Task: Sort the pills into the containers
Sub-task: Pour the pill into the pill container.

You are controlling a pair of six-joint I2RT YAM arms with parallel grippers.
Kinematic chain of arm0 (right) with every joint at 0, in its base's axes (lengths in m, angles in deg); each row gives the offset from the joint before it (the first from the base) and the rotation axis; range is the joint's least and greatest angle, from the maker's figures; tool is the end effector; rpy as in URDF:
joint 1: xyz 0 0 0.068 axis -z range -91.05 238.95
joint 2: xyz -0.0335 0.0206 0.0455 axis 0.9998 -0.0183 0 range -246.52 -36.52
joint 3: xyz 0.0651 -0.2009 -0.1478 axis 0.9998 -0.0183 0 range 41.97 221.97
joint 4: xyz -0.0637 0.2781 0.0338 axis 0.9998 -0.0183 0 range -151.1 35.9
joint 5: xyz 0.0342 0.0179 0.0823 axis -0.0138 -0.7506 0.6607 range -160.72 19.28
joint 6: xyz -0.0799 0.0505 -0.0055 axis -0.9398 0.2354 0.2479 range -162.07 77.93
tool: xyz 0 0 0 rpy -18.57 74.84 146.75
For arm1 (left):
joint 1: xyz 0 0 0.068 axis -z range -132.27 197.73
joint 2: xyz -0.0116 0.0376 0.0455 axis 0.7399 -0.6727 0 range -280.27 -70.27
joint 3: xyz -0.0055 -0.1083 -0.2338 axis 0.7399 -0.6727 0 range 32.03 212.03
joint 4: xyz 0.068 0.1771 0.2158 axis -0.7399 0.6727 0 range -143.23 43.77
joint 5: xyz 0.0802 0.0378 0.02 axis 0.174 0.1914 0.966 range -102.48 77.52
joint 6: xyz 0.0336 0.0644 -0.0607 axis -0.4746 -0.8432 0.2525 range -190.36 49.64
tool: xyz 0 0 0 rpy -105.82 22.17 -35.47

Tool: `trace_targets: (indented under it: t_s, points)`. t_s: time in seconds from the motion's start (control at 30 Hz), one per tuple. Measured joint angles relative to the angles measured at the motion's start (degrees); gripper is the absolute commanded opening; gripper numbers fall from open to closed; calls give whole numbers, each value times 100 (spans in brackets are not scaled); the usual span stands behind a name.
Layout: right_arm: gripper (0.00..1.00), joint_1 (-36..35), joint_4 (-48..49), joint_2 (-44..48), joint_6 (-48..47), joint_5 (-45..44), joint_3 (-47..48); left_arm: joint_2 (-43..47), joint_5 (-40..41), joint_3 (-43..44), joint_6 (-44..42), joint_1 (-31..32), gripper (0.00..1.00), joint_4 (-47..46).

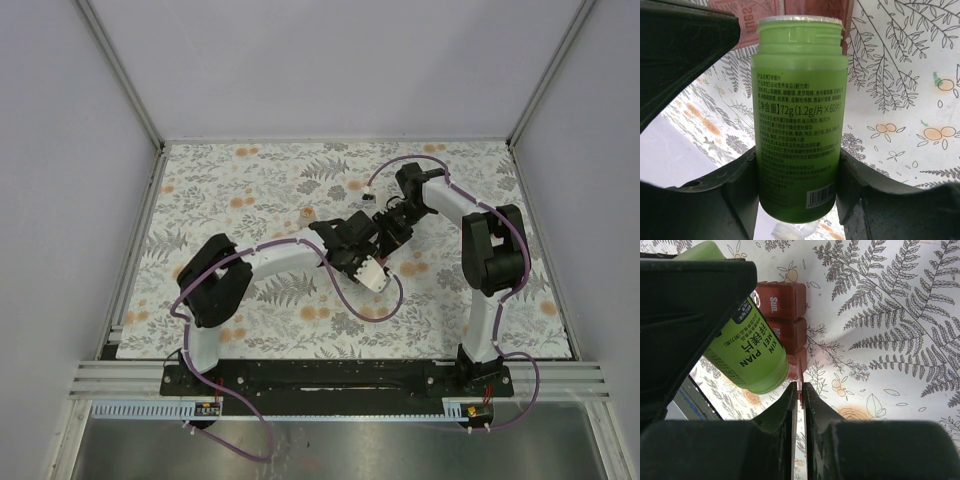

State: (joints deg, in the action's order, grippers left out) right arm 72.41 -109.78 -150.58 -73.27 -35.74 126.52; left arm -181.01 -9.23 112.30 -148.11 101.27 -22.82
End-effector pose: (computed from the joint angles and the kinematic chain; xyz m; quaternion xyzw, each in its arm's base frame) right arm 0.3695 0.1610 0.1146 -0.3971 0.8663 0.2927 0.0780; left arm 0.2717 -0.3598 0.1202 0.8785 0.4054 0.0795 0.2400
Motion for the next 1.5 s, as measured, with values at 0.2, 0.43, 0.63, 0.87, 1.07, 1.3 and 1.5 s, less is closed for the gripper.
trace_targets:
  t_s: [0.2,0.43,0.63,0.87,1.07,1.3,1.5]
  points:
    - [5,-2,-2,0,-2,0,2,-2,201,42,-28,103,0,107]
    - [5,-2,-15,0,-2,0,7,-94,474,181,-28,227,0,201]
    - [4,-4,-20,0,-2,-2,7,-164,678,264,-31,321,0,212]
    - [5,-7,-48,0,-2,-2,15,-184,892,264,-120,387,0,210]
    - [4,-13,-66,0,-4,-2,17,-186,988,264,-210,398,0,214]
    - [4,-15,-76,0,-4,-2,24,-186,1073,264,-264,435,0,229]
    - [4,-20,-76,0,-4,-4,28,-186,1080,264,-275,437,0,245]
